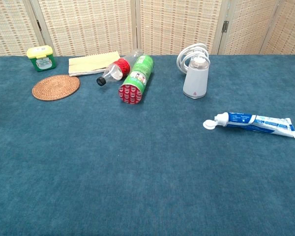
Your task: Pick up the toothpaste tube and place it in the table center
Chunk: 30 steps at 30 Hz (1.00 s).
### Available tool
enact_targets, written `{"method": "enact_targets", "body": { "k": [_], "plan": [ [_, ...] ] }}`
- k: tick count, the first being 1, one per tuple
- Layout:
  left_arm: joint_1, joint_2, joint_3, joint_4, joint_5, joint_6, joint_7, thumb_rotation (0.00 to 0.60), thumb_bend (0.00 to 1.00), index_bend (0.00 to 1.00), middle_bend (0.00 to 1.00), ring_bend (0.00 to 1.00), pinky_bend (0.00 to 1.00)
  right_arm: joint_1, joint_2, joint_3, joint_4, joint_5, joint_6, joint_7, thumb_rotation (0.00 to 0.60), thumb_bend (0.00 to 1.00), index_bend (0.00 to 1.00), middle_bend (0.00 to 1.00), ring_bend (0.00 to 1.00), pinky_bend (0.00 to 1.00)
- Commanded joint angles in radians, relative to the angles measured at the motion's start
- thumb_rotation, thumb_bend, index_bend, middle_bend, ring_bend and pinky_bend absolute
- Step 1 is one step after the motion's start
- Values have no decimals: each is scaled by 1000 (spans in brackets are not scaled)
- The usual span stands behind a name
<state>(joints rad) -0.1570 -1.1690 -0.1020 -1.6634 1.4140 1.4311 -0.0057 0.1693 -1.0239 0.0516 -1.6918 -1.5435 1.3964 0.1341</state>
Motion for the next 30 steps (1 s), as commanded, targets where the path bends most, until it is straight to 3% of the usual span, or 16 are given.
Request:
{"method": "enact_targets", "body": {
  "k": [1,5,20,30],
  "plan": [
    [-4,-14,6,36,21,18,80,600,70,116,0,0,139,0,11,-9,-6,11,-23,7,600,127,139,254,196,314],
    [-4,-26,12,49,35,30,128,600,70,116,0,0,139,6,13,-11,-3,6,-34,23,600,127,139,221,168,265],
    [1,-23,27,57,50,32,138,600,70,123,0,0,139,13,-20,-7,28,-9,-24,15,600,147,139,223,167,263],
    [5,-17,33,44,61,38,129,600,70,123,0,0,139,140,-53,20,47,38,-227,-21,600,225,139,249,167,263]
  ]
}}
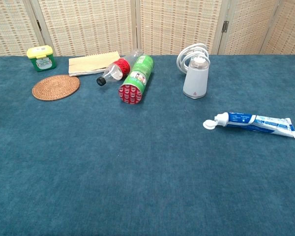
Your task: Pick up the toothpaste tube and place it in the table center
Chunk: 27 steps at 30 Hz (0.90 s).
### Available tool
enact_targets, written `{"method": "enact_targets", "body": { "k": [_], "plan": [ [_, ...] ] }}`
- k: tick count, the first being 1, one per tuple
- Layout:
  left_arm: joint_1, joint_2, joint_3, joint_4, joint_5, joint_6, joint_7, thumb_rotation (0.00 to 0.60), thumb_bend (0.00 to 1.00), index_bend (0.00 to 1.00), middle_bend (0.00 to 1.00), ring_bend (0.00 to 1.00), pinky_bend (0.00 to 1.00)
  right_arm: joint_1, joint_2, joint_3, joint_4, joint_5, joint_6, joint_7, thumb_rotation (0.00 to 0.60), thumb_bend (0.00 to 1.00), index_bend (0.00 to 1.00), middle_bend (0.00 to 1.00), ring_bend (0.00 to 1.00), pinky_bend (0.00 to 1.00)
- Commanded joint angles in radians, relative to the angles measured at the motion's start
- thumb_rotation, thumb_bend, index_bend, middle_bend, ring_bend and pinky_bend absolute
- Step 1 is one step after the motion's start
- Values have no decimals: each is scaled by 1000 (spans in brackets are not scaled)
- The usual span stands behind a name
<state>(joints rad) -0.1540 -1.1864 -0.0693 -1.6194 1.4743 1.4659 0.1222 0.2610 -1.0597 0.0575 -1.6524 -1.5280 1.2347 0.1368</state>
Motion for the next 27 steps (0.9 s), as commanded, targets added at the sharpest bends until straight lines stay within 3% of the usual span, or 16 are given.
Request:
{"method": "enact_targets", "body": {
  "k": [1,10,15,27],
  "plan": [
    [4,1,2,-2,2,4,-1,600,70,123,0,0,139,68,-26,19,11,32,-95,-33,600,227,139,251,167,263],
    [18,9,13,-2,0,8,-19,600,70,123,0,0,139,197,-135,55,117,125,-282,-70,600,222,142,286,187,264],
    [26,13,16,0,-8,7,-32,600,70,124,0,0,139,238,-198,59,193,167,-339,-91,600,177,194,313,208,280],
    [29,13,18,4,-12,1,-37,600,70,135,0,0,139,296,-314,62,340,223,-415,-87,600,180,275,344,250,318]
  ]
}}
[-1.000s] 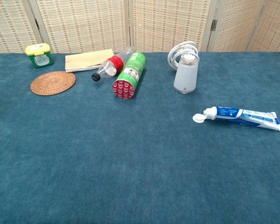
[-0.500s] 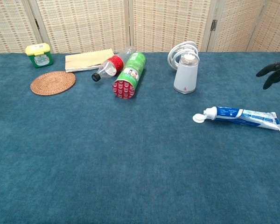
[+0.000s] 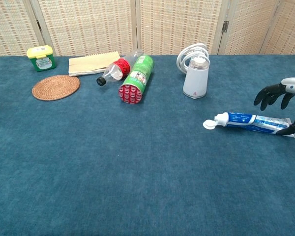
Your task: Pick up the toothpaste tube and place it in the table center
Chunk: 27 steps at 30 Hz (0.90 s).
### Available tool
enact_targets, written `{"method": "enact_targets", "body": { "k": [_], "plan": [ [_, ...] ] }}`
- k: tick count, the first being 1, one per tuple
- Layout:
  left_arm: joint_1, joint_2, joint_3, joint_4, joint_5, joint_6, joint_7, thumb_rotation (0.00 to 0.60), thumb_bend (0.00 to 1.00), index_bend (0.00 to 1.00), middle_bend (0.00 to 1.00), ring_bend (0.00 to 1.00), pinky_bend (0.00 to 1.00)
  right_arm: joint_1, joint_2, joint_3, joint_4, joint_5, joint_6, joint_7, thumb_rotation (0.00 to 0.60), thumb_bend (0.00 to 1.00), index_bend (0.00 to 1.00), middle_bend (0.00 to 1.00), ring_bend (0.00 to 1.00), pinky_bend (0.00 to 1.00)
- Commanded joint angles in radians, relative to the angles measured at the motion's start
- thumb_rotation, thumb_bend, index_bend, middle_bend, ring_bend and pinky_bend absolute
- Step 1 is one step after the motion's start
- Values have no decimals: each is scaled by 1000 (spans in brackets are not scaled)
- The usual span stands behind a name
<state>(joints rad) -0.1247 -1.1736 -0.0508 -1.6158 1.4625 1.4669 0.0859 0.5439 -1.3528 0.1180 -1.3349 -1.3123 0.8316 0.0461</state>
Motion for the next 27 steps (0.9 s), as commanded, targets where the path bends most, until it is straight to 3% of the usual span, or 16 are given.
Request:
{"method": "enact_targets", "body": {
  "k": [1,27],
  "plan": [
    [1,0,-1,1,-1,-1,-2,600,70,136,0,0,139,17,-31,2,35,8,-14,5,600,185,283,348,256,324],
    [3,-5,-1,24,-9,-13,-21,600,70,153,0,0,139,78,-154,15,168,45,-33,-12,600,288,466,466,383,472]
  ]
}}
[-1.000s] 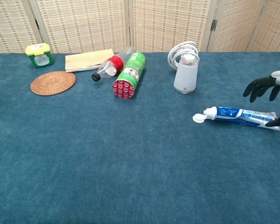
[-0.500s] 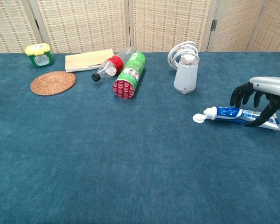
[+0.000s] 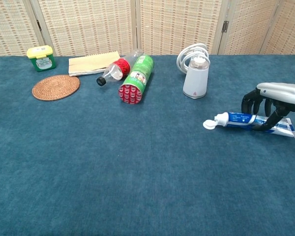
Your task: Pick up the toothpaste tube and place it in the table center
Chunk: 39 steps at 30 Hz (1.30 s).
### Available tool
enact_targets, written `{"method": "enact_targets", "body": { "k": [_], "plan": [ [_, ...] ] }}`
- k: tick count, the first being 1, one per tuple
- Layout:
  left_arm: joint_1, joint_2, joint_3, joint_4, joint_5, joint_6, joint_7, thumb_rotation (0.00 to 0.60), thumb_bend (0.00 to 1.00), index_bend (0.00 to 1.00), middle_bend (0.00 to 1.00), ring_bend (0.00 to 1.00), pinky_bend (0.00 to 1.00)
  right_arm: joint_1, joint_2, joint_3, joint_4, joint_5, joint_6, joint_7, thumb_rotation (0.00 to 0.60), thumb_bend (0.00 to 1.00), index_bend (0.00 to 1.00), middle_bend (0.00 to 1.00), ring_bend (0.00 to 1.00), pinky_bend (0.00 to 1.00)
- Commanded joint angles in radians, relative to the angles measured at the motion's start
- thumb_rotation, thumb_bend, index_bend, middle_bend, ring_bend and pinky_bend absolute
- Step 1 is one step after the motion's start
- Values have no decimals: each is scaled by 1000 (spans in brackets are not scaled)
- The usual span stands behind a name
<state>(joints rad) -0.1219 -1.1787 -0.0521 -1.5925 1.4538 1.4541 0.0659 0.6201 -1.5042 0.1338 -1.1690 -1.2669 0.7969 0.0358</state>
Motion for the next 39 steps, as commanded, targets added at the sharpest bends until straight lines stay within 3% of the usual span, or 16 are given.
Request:
{"method": "enact_targets", "body": {
  "k": [1,12,18,26,32,34,36,39],
  "plan": [
    [1,0,0,2,0,-1,-2,600,70,153,0,0,139,2,-5,0,5,-1,4,-3,600,291,474,473,391,481],
    [-8,1,-9,10,-5,-10,-18,600,70,154,0,0,139,1,-16,-2,14,-19,41,-3,600,431,641,592,533,644],
    [-35,19,-43,-7,-13,-31,-103,600,70,155,0,0,139,0,9,-1,-24,-60,68,65,600,523,681,622,569,684],
    [-101,58,-112,-33,-40,-113,-395,600,70,158,0,0,139,3,44,-2,-94,-195,180,232,600,570,701,636,588,699],
    [-153,82,-157,-36,-41,-186,-697,599,68,145,20,12,144,18,22,-17,-112,-300,270,331,600,580,706,634,606,718],
    [-171,89,-168,-39,-37,-210,-797,524,68,137,22,12,145,28,11,-20,-123,-329,294,358,600,580,706,635,606,718],
    [-183,91,-181,-45,-29,-220,-912,333,67,128,26,12,149,39,-3,-16,-132,-349,318,382,600,580,707,635,609,720],
    [-203,87,-195,-43,-11,-228,-1036,166,67,121,35,12,151,55,-34,-7,-138,-364,344,407,600,580,717,637,615,723]
  ]
}}
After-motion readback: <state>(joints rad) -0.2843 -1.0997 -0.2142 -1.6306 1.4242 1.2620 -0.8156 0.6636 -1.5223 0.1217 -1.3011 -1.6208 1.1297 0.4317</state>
